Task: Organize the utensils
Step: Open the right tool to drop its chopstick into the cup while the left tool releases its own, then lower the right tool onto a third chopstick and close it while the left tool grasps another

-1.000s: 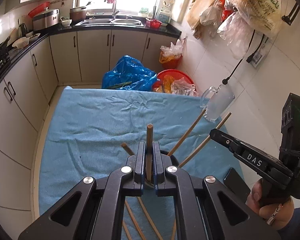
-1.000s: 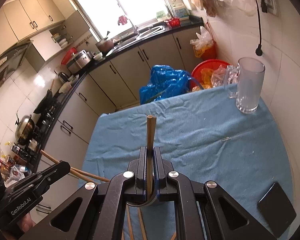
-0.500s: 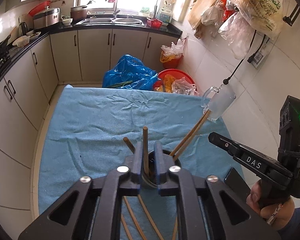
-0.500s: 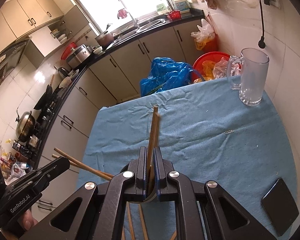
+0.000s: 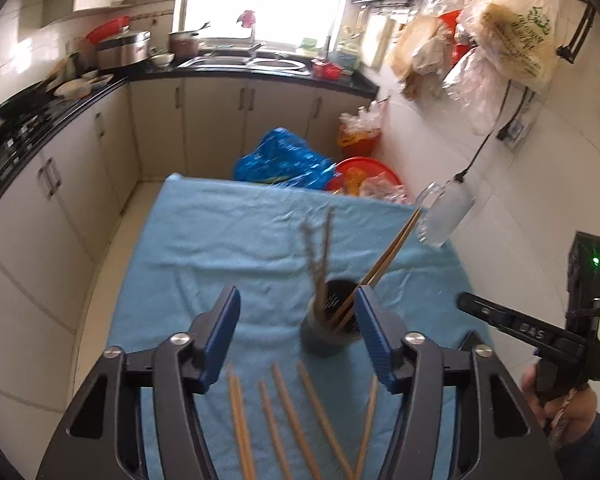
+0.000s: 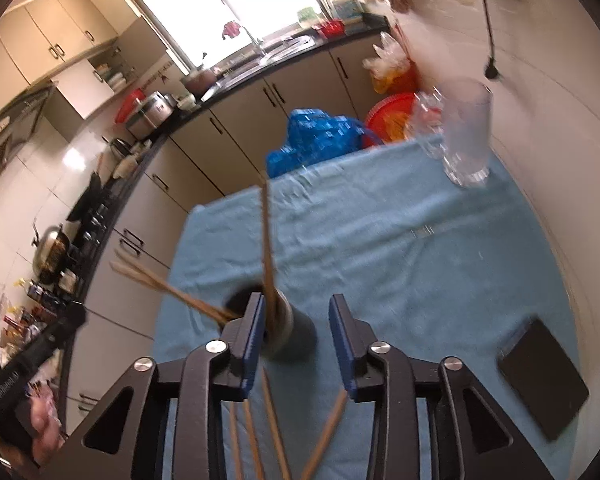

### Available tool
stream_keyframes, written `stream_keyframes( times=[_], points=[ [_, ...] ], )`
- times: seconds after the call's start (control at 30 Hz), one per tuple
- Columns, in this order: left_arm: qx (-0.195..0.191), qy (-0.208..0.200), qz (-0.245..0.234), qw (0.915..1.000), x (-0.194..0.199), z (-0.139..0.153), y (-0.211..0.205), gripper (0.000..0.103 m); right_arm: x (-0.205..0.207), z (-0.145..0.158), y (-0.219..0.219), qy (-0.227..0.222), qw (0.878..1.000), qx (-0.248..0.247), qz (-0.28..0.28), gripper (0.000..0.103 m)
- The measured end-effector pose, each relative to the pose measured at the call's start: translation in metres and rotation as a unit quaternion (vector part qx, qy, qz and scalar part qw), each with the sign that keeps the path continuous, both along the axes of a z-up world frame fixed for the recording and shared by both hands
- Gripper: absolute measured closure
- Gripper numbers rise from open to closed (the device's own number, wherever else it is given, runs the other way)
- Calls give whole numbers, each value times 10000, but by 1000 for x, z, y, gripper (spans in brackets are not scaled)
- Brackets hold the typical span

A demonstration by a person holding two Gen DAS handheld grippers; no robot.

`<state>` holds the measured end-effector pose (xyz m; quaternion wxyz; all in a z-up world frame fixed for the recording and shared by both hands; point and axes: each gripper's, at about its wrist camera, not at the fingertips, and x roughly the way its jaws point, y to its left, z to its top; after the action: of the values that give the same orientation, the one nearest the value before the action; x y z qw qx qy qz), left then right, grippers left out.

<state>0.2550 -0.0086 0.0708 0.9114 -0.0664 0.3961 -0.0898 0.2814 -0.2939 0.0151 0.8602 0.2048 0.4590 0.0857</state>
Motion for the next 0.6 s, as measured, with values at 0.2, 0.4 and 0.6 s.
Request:
stream_keyframes(
  times=[0.2,0.4,0.6],
  points=[
    [202,661,318,9971,-48,-67,23,42,-45,-55,-13,745,9971,55,-109,65],
    [-44,1548,621,9860,-82,-130,41,42,-68,-98,-5,1339,9909,13,125,65],
    [-29,1564,706,9852,-99,-135,50,42,-66,-108,-1,1495,9886,67,170,65]
  ],
)
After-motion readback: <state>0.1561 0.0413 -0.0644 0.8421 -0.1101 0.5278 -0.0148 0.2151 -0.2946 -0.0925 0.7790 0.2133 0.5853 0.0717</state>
